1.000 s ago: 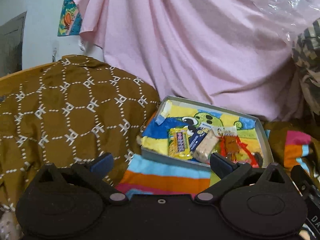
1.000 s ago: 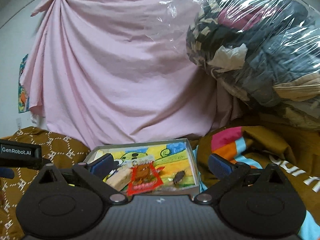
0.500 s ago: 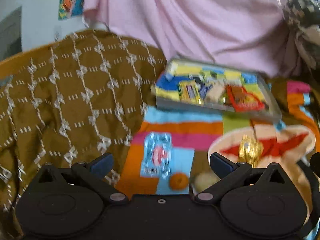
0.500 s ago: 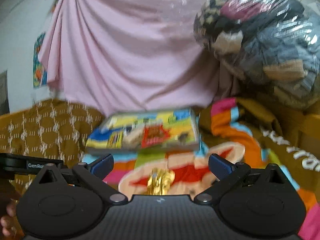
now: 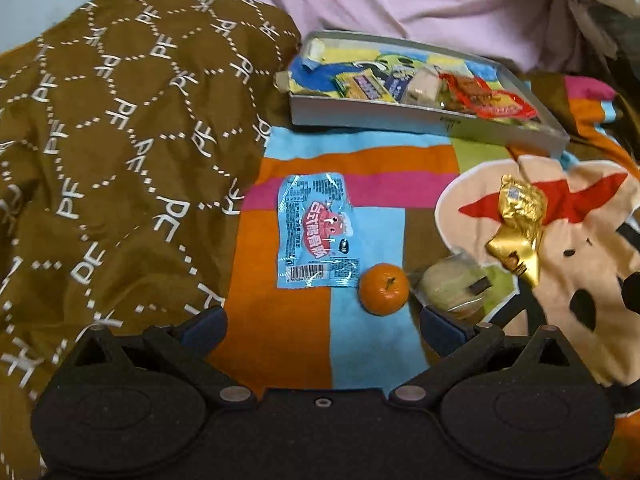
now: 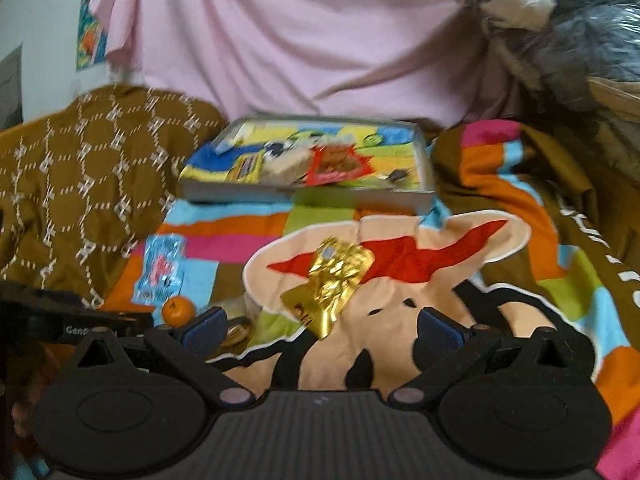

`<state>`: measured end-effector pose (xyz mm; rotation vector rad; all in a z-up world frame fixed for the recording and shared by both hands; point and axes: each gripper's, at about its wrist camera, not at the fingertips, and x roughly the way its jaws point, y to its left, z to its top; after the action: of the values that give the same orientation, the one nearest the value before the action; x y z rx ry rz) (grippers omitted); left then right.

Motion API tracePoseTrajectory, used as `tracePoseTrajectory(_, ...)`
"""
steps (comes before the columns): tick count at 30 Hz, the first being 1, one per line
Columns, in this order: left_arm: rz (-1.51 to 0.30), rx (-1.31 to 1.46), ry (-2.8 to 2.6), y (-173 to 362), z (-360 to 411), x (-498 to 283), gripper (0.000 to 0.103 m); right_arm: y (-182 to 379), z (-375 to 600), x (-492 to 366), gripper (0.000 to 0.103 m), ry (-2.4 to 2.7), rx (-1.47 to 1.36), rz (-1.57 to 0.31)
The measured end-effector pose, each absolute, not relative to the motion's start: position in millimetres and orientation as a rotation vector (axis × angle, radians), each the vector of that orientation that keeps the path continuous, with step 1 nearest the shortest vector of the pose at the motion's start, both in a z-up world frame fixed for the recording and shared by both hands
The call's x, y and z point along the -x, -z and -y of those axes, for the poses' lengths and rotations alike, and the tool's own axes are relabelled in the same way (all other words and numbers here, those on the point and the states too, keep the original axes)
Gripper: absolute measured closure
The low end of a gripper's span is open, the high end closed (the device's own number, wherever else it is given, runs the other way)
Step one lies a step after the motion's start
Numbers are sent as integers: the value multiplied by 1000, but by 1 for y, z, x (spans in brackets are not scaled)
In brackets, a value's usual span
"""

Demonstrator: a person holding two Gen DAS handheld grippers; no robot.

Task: Organize snacks
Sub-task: 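Pull both open tools back from the tray toward the remaining snacks, then move the left tool over the orange while the right tool reaches the clear-wrapped round cookie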

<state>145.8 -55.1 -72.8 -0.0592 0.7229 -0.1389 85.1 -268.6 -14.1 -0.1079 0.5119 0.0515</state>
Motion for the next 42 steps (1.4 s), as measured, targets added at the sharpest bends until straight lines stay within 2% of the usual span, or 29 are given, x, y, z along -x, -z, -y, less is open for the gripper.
tracePoseTrajectory(9,-753,51,208,78,50,-167,1,34,241,-122,0,-232,215,-657)
tracePoseTrajectory(20,-796,21,238,81,61,-181,1,62,210,-153,0,-435,552,-589)
tracePoseTrajectory(34,-876,106,288,83,76,-207,1,76,215,-179,1,-455,392,-596)
tracePoseTrajectory(36,-890,125,291,85,75,-209,4,79,215,-181,2,-447,390,-600)
tracePoseTrajectory(42,-892,150,279,89,73,-209,8,86,218,-188,12,-423,350,-636)
